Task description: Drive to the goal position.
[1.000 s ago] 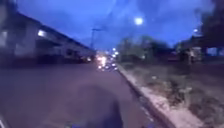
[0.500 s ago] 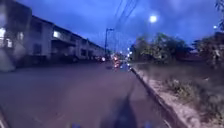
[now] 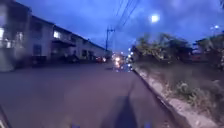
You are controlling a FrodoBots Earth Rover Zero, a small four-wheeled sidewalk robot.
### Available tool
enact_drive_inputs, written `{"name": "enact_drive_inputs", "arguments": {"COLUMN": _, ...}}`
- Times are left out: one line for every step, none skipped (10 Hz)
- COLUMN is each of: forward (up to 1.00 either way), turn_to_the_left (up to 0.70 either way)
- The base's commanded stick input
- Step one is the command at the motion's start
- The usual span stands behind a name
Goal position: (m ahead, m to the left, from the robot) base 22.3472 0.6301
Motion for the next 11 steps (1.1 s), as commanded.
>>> {"name": "enact_drive_inputs", "arguments": {"forward": 0.5, "turn_to_the_left": 0.0}}
{"name": "enact_drive_inputs", "arguments": {"forward": 0.5, "turn_to_the_left": 0.0}}
{"name": "enact_drive_inputs", "arguments": {"forward": 0.5, "turn_to_the_left": 0.0}}
{"name": "enact_drive_inputs", "arguments": {"forward": 0.5, "turn_to_the_left": 0.0}}
{"name": "enact_drive_inputs", "arguments": {"forward": 0.5, "turn_to_the_left": 0.0}}
{"name": "enact_drive_inputs", "arguments": {"forward": 0.5, "turn_to_the_left": 0.0}}
{"name": "enact_drive_inputs", "arguments": {"forward": 0.5, "turn_to_the_left": 0.0}}
{"name": "enact_drive_inputs", "arguments": {"forward": 0.5, "turn_to_the_left": 0.0}}
{"name": "enact_drive_inputs", "arguments": {"forward": 0.5, "turn_to_the_left": 0.0}}
{"name": "enact_drive_inputs", "arguments": {"forward": 0.5, "turn_to_the_left": 0.0}}
{"name": "enact_drive_inputs", "arguments": {"forward": 0.5, "turn_to_the_left": 0.0}}
